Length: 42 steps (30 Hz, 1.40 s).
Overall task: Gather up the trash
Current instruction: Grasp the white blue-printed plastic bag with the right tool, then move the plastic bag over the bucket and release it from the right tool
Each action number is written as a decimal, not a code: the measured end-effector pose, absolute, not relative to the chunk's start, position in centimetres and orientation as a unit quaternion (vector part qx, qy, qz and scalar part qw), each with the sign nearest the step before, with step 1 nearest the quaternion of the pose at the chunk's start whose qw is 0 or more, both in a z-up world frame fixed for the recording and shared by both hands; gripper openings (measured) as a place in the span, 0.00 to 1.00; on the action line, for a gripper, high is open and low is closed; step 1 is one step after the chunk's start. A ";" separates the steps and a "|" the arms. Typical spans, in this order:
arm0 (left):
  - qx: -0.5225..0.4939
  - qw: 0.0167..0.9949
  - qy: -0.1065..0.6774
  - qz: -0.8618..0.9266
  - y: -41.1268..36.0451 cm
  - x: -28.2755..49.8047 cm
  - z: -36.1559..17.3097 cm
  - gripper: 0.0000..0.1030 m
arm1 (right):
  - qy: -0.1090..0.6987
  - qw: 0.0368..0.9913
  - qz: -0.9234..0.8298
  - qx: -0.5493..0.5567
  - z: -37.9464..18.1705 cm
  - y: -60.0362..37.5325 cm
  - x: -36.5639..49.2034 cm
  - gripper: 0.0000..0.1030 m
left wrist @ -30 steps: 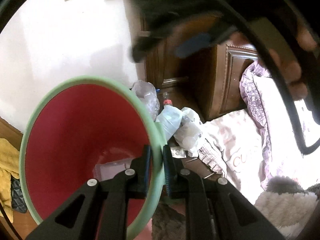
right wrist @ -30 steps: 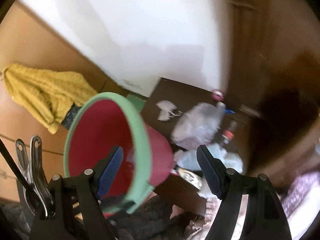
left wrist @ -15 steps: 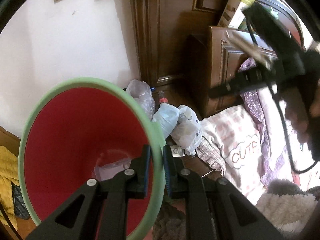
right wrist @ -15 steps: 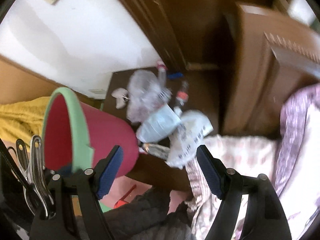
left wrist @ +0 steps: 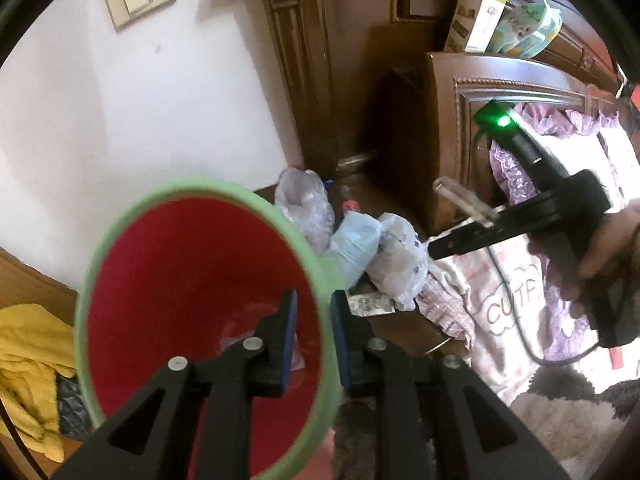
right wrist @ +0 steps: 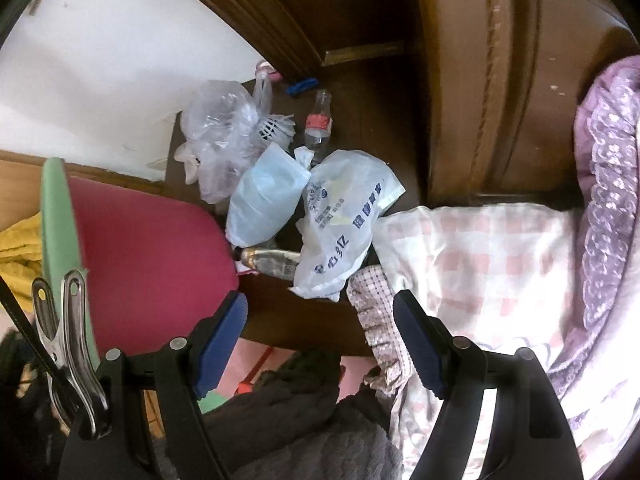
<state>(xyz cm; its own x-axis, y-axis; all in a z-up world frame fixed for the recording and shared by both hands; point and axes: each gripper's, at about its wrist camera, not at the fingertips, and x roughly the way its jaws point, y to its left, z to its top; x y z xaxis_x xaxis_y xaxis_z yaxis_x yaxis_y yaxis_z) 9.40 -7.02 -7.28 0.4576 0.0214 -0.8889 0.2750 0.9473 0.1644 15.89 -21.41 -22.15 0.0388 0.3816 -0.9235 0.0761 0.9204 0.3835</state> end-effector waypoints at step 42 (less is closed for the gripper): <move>-0.247 0.756 0.570 0.208 14.5 3.4 -8.0 0.22 | 0.551 0.799 0.210 0.120 -7.0 -17.0 15.0 0.01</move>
<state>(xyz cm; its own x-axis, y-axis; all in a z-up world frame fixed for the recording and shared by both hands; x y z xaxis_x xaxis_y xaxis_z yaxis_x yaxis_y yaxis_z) 3.35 14.53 -8.00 0.2651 0.0327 -0.9637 -0.5952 0.7918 -0.1369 15.04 -17.05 -6.96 0.3044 0.4685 -0.8294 -0.2033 0.8826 0.4240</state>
